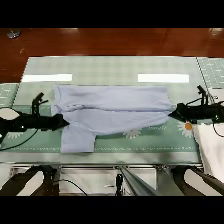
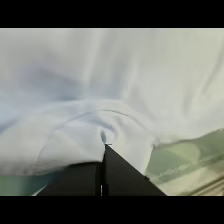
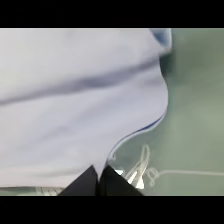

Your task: Fold the shirts.

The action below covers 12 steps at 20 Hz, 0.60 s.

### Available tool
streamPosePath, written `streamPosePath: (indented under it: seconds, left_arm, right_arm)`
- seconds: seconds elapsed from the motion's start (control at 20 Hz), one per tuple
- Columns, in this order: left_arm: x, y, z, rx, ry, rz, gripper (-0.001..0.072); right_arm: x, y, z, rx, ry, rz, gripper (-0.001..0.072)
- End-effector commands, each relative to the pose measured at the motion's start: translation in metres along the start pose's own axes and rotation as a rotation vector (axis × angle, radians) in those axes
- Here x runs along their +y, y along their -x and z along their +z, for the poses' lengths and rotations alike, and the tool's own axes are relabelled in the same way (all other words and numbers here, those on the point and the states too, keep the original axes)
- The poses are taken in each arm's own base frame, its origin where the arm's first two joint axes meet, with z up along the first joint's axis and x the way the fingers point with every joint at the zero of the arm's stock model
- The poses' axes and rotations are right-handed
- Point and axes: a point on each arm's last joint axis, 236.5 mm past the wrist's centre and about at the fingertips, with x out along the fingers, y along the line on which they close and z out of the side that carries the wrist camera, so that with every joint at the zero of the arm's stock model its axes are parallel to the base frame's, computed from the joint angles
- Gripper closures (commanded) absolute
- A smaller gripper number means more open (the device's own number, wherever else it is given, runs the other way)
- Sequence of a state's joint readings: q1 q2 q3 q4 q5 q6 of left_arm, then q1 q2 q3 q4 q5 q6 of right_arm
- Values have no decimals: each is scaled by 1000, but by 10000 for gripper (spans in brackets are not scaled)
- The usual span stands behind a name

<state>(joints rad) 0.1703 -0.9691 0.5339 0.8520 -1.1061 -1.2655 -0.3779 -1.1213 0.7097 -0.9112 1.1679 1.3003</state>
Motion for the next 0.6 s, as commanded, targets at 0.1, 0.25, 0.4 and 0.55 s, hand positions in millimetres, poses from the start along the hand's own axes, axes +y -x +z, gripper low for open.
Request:
streamPosePath:
  seconds: [0.1,0.25,0.4,0.55]
  left_arm:
    - [-23,29,90,-153,-69,5,685]
    - [-19,18,132,-137,-16,3,685]
    - [-20,13,176,-141,18,-9,685]
    - [-24,3,201,-72,-5,-34,685]
  right_arm:
    - [29,33,67,-142,33,22,693]
    - [36,23,90,-129,11,76,694]
    - [35,9,110,-109,-21,111,693]
    - [31,-3,123,-90,-40,130,693]
